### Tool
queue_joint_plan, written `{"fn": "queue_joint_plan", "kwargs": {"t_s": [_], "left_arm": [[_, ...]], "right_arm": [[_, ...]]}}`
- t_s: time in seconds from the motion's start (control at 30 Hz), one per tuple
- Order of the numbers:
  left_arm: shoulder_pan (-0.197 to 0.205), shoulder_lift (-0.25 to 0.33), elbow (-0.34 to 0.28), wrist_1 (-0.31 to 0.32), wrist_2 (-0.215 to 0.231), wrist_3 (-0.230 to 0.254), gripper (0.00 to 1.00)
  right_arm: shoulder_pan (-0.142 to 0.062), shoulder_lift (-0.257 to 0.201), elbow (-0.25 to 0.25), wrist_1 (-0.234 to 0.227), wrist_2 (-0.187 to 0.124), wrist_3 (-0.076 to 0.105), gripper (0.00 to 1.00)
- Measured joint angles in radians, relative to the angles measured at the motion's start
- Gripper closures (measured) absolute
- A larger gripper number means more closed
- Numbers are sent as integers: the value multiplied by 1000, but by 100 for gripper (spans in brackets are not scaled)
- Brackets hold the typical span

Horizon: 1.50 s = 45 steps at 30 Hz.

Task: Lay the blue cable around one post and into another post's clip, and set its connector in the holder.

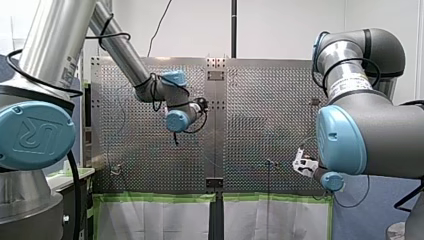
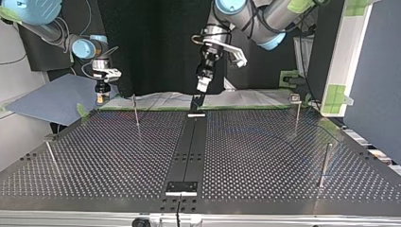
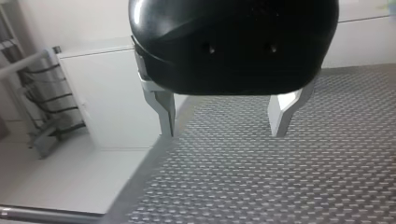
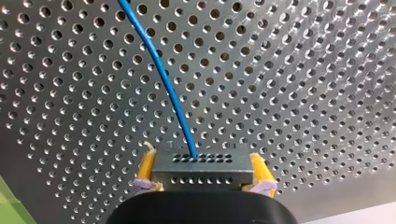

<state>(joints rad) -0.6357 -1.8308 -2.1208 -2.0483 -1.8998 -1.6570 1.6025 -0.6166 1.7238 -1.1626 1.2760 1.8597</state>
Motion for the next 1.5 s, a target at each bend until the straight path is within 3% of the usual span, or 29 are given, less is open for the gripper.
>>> {"fn": "queue_joint_plan", "kwargs": {"t_s": [0.2,0.47,0.67,0.97,1.23,1.5], "left_arm": [[-1,-44,-54,17,-1,0,0],[2,-52,-117,19,-15,3,0],[3,-52,-164,17,-36,12,0],[5,-52,-234,16,-38,13,0],[5,-52,-306,13,-38,15,0],[4,-52,-374,13,-37,14,0]], "right_arm": [[0,1,0,-3,0,1,100],[-1,2,0,-5,3,1,100],[-13,2,0,-9,28,5,100],[-26,-4,1,1,34,-20,100],[-28,-62,43,9,37,-21,100],[-25,-131,110,9,48,11,100]]}}
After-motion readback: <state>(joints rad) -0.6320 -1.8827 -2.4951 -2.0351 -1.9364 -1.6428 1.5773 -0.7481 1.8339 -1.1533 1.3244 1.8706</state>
